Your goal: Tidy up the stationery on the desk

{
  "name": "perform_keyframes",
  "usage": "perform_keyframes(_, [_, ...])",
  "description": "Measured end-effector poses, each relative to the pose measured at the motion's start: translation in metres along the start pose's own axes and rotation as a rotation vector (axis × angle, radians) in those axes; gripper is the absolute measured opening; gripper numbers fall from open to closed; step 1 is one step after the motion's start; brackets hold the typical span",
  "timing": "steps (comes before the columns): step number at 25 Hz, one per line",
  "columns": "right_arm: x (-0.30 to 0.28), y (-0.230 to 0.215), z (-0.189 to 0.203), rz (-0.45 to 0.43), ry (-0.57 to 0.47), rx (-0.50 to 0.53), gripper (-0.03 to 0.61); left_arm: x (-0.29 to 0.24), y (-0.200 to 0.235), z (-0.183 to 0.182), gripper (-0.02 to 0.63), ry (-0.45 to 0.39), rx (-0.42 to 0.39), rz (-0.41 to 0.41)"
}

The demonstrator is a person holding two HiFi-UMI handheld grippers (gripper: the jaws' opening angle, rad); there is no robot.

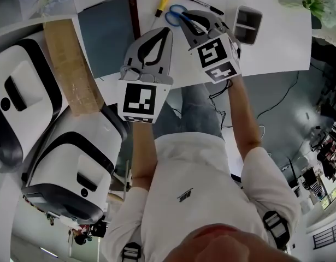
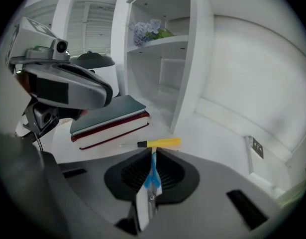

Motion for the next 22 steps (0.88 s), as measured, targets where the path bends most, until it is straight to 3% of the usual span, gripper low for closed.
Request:
perform_keyframes(7, [-0.028,-0.008,0.009,-0.066,0.093,0.013,0.028,-0.006,0.002,0.004,0.000,0.003,0.013,-0.015])
perform_keyframes(22, [-0.058,-0.014,0.020,-0.147,0.170,-0.003,0.067,-0.010,0.005,0.010,0.000,0.025,0.009,-0.038])
Point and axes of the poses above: the fingertips, and each gripper's own axes: x backward along the fingers, y to its left, z out of its underside, the point moved 8 cm from there along x, backward along the fingers, and after that the axes turned 12 degrees about -z, right-handed, at the moved point
